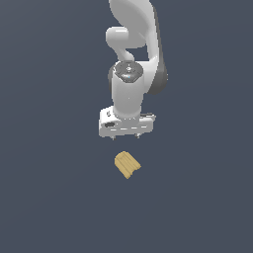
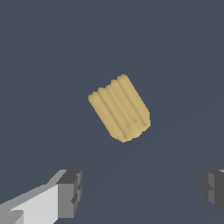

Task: Pick up the object and move it to a goal position.

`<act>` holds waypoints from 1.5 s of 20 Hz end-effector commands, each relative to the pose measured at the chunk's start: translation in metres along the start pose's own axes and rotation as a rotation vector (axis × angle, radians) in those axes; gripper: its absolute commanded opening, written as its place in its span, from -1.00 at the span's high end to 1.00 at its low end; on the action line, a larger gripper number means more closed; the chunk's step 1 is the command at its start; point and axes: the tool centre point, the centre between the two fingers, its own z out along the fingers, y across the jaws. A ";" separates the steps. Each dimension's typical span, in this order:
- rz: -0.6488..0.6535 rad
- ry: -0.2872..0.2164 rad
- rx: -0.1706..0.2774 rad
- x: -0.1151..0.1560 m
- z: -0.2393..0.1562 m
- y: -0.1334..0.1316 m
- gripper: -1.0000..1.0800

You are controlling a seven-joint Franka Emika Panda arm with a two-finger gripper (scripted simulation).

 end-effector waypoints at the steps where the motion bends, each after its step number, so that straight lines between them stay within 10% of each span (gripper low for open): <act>1: -0.045 0.000 0.000 0.005 0.008 0.000 -0.92; 30: -0.561 0.022 0.024 0.050 0.101 0.001 -0.92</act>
